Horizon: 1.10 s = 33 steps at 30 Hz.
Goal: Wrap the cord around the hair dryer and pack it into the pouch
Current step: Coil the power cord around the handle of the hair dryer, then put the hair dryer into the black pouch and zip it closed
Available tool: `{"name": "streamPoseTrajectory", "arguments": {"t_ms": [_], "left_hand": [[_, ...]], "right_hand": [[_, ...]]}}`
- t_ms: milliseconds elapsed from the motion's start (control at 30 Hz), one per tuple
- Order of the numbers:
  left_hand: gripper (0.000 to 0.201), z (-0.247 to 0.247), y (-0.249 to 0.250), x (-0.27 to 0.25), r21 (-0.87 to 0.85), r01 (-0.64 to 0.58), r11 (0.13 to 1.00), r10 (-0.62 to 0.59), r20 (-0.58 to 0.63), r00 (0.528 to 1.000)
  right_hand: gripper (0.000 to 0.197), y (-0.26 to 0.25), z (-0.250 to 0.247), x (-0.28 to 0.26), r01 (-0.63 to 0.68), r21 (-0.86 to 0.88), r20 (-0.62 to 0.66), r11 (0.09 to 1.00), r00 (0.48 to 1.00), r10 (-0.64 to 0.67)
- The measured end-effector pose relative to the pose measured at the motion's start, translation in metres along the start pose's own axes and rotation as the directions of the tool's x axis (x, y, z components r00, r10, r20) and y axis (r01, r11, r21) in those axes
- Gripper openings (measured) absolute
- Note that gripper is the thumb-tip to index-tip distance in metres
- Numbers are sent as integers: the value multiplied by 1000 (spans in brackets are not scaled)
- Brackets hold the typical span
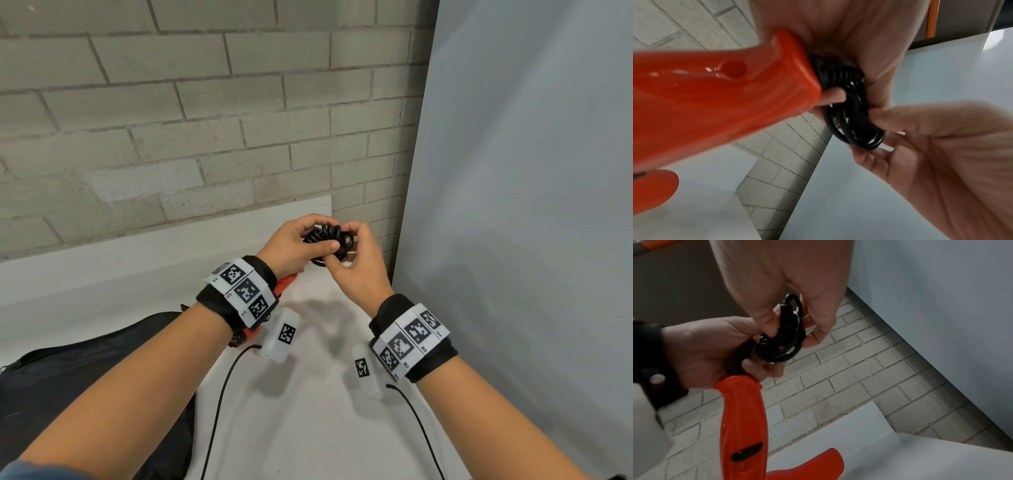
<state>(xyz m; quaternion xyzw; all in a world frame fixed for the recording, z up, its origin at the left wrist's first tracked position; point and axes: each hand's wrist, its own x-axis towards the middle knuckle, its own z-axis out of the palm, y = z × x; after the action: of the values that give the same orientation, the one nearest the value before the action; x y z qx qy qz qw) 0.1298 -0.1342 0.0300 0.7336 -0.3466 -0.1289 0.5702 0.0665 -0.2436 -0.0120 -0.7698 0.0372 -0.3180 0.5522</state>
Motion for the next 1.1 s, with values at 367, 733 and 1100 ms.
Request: {"name": "streamPoseTrajectory", "arguments": {"t_ms": [367, 733, 1100], "left_hand": [[35, 13, 3, -12, -10, 70, 998, -69, 37, 997], [50, 14, -14, -17, 126, -1, 992, -11, 97, 995], [39, 16, -64, -33, 713, -199, 673, -113, 365, 924]], "right_hand": [[31, 4, -4, -1, -37, -90, -169, 995, 985, 21], [30, 6, -24, -1, -43, -135, -89, 990, 996, 32], [21, 49, -46, -22, -287, -291, -64, 913, 958, 281]]}}
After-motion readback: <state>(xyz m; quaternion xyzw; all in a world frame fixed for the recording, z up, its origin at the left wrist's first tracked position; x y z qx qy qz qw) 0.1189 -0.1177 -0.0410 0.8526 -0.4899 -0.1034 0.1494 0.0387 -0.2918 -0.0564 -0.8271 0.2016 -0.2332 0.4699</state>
